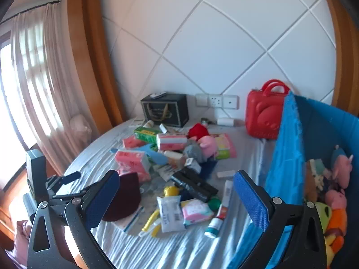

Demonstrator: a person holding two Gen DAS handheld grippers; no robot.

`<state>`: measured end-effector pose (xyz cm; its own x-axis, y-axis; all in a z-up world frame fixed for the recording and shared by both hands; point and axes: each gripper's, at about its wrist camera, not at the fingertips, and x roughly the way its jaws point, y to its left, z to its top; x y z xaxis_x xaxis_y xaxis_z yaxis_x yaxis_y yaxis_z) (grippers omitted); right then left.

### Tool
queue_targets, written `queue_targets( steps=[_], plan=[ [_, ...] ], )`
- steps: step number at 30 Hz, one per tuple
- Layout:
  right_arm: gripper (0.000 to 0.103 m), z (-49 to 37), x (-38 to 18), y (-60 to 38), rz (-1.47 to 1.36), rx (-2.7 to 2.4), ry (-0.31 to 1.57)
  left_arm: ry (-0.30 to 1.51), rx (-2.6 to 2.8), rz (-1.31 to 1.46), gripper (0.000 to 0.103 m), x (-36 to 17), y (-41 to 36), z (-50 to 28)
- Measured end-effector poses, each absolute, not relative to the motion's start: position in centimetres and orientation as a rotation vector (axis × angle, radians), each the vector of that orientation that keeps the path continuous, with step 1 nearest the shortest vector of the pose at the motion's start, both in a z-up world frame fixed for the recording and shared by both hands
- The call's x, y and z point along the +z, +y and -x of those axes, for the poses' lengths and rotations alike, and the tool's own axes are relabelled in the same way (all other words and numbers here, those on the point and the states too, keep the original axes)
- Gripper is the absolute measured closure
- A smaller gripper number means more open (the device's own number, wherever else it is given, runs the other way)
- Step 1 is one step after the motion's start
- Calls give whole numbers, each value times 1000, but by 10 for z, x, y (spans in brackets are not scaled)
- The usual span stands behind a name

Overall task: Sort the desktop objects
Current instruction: 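Withdraw both tools from the crate back to the pile, then grasp the white paracetamol box with the left tool while the right tool grasps the white gauze packet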

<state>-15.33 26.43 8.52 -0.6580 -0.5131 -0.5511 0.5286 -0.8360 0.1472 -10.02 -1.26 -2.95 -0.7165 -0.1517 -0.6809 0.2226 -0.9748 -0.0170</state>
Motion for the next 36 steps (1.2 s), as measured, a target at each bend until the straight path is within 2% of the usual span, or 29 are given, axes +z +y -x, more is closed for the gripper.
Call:
queue_targets(
  steps=[8,15,18,21,22,24,30,36],
  plan=[
    [0,176,-5,217,-1068,-2372,39,267,-2702,-1425,26,-125,-20,103],
    [0,196,-83,217,-1323,-2345,75,263,-2606,-1653,26,-195,-14,115],
    [0,201,-110,219,-1417,-2323,85,181,-2593,-1603,26,-200,-19,125],
    [0,201,-129,217,-1481,-2296,96,192,-2548,-1620,26,-209,-31,143],
    [0,201,-134,216,-1499,-2287,102,224,-2553,-1617,17,-212,-38,148],
    [0,202,-144,213,-1526,-2273,114,360,-2540,-1624,10,-219,-56,156],
    [0,206,-157,206,-1563,-2244,117,456,-2513,-1623,10,-208,-70,144],
    [0,216,-161,195,-1554,-2222,130,273,-2529,-1666,10,-214,-39,141]
  ],
)
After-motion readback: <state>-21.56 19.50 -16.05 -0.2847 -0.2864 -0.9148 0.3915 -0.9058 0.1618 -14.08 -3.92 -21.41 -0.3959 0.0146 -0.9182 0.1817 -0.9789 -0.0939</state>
